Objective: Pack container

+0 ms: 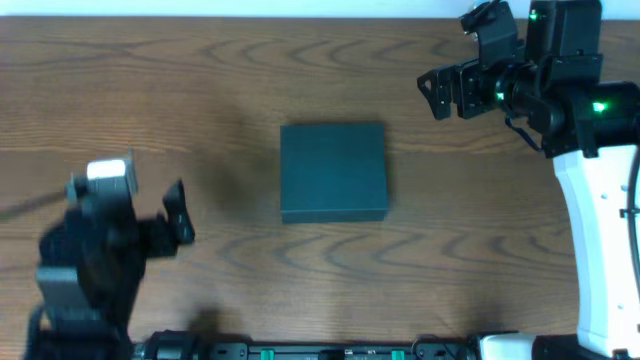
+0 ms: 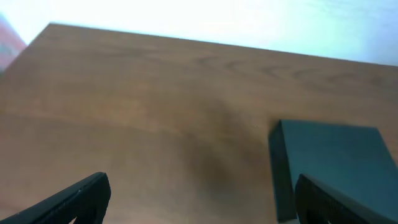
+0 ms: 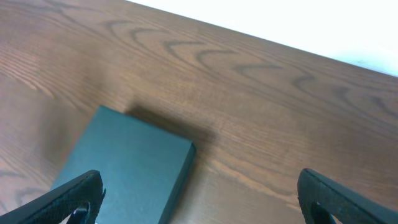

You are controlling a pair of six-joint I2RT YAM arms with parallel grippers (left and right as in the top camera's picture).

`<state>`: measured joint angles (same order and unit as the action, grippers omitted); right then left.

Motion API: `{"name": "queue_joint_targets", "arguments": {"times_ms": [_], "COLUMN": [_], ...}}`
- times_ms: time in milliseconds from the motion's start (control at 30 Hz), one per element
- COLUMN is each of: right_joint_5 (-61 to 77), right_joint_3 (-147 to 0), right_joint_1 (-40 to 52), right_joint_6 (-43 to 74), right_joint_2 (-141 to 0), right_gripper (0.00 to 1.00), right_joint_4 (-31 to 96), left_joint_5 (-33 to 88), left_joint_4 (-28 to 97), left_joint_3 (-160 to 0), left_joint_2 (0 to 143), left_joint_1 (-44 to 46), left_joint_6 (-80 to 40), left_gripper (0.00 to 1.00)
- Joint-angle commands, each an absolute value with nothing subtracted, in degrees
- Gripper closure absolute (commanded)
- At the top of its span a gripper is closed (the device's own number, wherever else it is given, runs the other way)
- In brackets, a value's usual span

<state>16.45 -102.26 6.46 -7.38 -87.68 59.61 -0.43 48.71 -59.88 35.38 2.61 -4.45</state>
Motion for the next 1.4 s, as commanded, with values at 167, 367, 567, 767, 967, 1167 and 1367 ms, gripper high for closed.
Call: {"name": "queue_joint_targets", "arguments": {"times_ms": [167,367,567,767,967,1167,1367], "right_joint_5": [16.3,16.3,16.3,16.3,16.3,16.3,16.3], "right_joint_3": [-102.7,-102.7,-102.7,-102.7,-102.7,-102.7,-102.7], "right_joint_1": [6.8,6.8,6.8,6.8,6.8,6.8,6.8], "right_joint_6": [-7.8,-7.8,-7.8,-7.8,-7.8,-7.8,-7.8], "right_joint_2": [-87.3,-87.3,-87.3,-87.3,-87.3,-87.3,-87.3], "right_gripper": [0.01,0.01,0.01,0.01,0.01,0.01,0.01], "right_joint_4": [59.6,59.6,59.6,59.6,59.6,59.6,59.6], "left_joint_5": [-0.8,-0.6,-1.7,-2.1,-4.6,-5.3,-5.3], "left_joint_4": [46.1,43.8,41.3,41.3,41.3,41.3,41.2], "left_joint_3": [-44.0,-35.5,-27.0,-20.8,-17.7,-13.8,-11.0], "left_joint_2": [21.6,14.9,5.9,0.3,0.2,0.2,0.2], "left_joint_1": [2.2,2.2,2.2,2.2,2.1,-0.5,-2.1], "left_joint_6": [-10.6,-10.6,-10.5,-10.5,-9.0,-8.8,-8.1], "left_gripper": [0.05,0.05,0.05,0.05,0.05,0.05,0.05]}}
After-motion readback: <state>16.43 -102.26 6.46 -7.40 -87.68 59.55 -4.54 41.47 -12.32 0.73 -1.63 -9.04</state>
